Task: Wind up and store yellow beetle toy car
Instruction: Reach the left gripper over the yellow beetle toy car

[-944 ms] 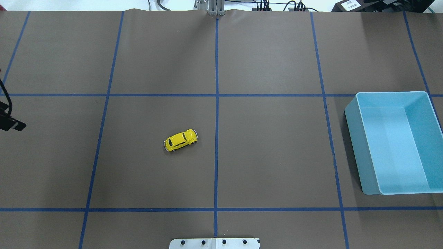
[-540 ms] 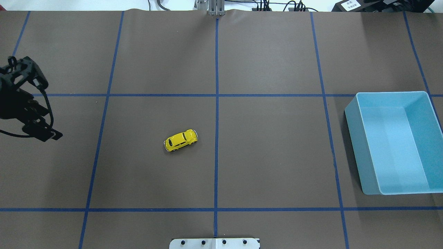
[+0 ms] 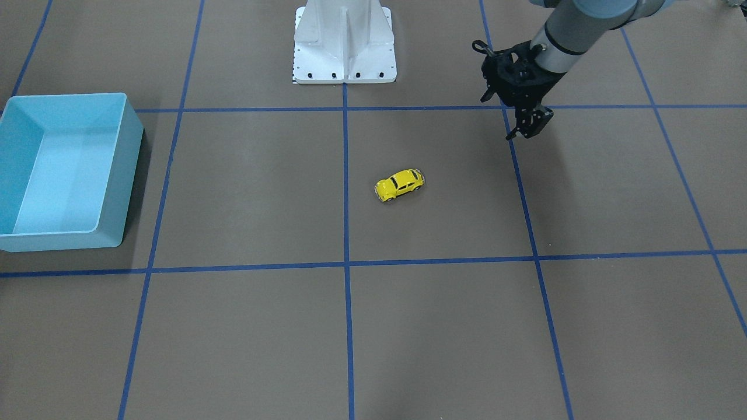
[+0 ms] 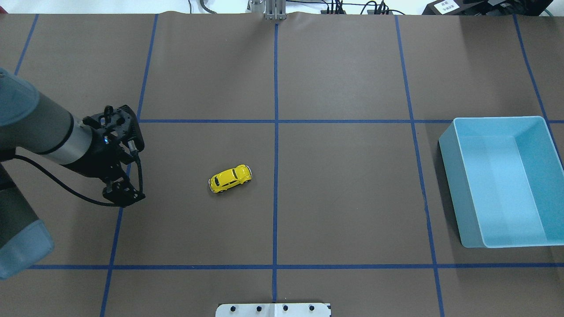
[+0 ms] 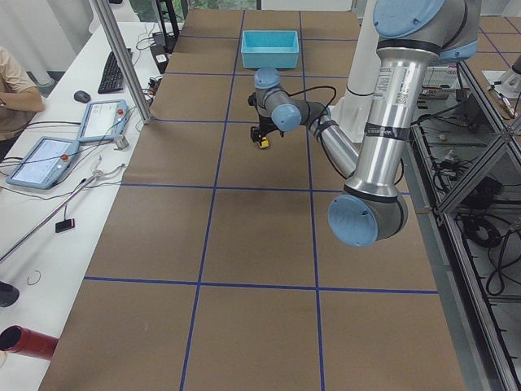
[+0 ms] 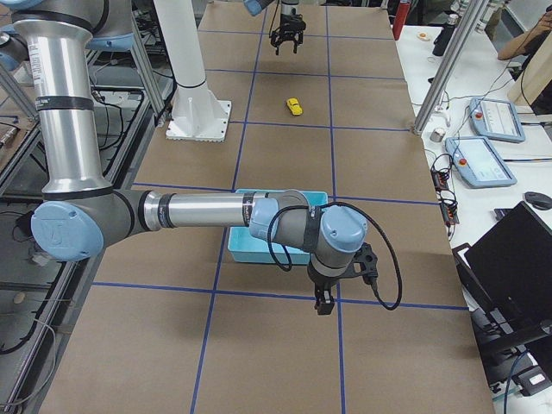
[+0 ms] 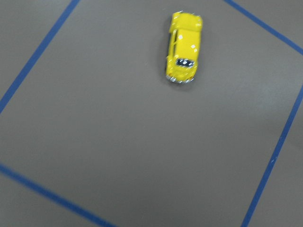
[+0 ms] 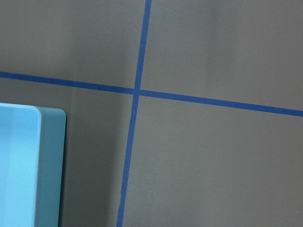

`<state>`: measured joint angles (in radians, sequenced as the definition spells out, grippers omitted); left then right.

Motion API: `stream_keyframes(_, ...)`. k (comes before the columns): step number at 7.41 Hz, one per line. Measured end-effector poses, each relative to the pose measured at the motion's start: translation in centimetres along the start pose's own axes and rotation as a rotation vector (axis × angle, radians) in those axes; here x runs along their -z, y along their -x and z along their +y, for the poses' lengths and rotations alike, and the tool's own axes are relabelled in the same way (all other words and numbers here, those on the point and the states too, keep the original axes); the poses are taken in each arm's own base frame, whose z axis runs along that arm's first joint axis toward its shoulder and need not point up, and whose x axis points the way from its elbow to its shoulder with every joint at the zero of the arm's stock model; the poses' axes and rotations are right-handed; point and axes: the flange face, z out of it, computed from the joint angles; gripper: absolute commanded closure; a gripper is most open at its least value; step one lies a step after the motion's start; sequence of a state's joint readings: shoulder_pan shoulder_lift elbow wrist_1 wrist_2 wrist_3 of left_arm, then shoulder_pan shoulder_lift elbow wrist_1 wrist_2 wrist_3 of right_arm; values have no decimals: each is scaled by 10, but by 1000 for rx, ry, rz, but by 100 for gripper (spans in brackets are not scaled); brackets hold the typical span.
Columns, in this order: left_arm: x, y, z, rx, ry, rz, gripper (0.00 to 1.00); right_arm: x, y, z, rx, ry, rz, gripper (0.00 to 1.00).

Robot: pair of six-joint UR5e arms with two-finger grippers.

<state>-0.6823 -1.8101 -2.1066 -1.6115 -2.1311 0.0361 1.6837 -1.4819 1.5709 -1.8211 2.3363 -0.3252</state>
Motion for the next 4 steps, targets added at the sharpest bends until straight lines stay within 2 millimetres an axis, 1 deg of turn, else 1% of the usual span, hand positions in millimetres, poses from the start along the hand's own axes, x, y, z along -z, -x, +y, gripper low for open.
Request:
stream_keyframes(2, -17, -35, -38, -131, 49, -45, 0, -3, 2, -2, 7, 3, 0, 0)
stream_keyframes(4, -26, -61, -72, -231, 110, -99, 0, -6, -1, -1, 2, 9, -2, 0)
